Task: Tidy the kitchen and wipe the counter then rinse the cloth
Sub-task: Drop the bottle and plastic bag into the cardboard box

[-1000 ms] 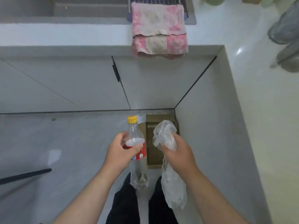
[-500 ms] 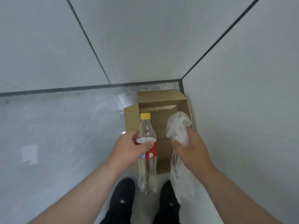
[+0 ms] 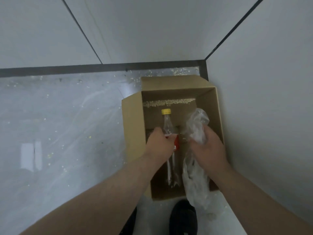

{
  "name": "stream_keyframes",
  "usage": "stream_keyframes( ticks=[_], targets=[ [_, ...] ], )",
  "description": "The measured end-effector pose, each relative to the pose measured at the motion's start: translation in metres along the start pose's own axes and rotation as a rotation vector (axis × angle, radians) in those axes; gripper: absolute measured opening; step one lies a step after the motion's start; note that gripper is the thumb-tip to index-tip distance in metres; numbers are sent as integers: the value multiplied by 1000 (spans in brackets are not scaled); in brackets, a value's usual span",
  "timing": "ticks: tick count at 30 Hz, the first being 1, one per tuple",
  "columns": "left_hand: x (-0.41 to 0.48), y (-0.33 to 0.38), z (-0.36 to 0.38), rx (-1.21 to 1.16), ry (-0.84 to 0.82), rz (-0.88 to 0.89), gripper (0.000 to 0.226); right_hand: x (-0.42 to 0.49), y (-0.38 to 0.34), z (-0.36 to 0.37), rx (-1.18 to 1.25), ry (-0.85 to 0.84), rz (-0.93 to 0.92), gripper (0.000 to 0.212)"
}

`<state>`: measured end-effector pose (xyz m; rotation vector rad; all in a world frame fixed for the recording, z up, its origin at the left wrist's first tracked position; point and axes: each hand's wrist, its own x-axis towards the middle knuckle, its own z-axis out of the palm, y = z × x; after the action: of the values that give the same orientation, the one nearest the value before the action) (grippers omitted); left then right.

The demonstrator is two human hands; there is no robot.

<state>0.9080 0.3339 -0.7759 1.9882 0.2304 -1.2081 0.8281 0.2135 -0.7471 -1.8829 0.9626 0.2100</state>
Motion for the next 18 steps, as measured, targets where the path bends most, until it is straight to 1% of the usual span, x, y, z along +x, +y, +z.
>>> stream_keyframes(
  ticks=[1, 3, 5, 7, 8, 10, 12, 14, 16, 18],
  targets=[
    [8, -2, 5, -20, 3, -18, 28, 5, 5, 2, -5, -11, 4, 21],
    [21, -7, 15, -78, 18, -38, 25, 14, 15, 5, -4, -32, 25, 29],
    [33, -13, 26, -148, 63, -63, 28, 23, 24, 7, 9, -37, 19, 34],
    [42, -18, 35, -221, 108, -84, 35, 31, 32, 9, 25, -33, -5, 38],
    [43, -19, 39, -240, 117, -88, 41, 35, 36, 11, 26, -31, -7, 46],
    [43, -21, 45, -252, 125, -87, 59, 40, 45, 13, 5, -39, -1, 63],
    [41, -23, 50, -261, 146, -77, 71, 44, 52, 14, -9, -51, -3, 71],
    [40, -24, 50, -261, 171, -60, 76, 47, 56, 14, -32, -73, -17, 72],
    [36, -23, 46, -237, 193, -47, 75, 50, 56, 13, -64, -98, -45, 68],
    [27, -19, 39, -179, 216, -16, 64, 53, 54, 14, -118, -100, -81, 66]
  ],
)
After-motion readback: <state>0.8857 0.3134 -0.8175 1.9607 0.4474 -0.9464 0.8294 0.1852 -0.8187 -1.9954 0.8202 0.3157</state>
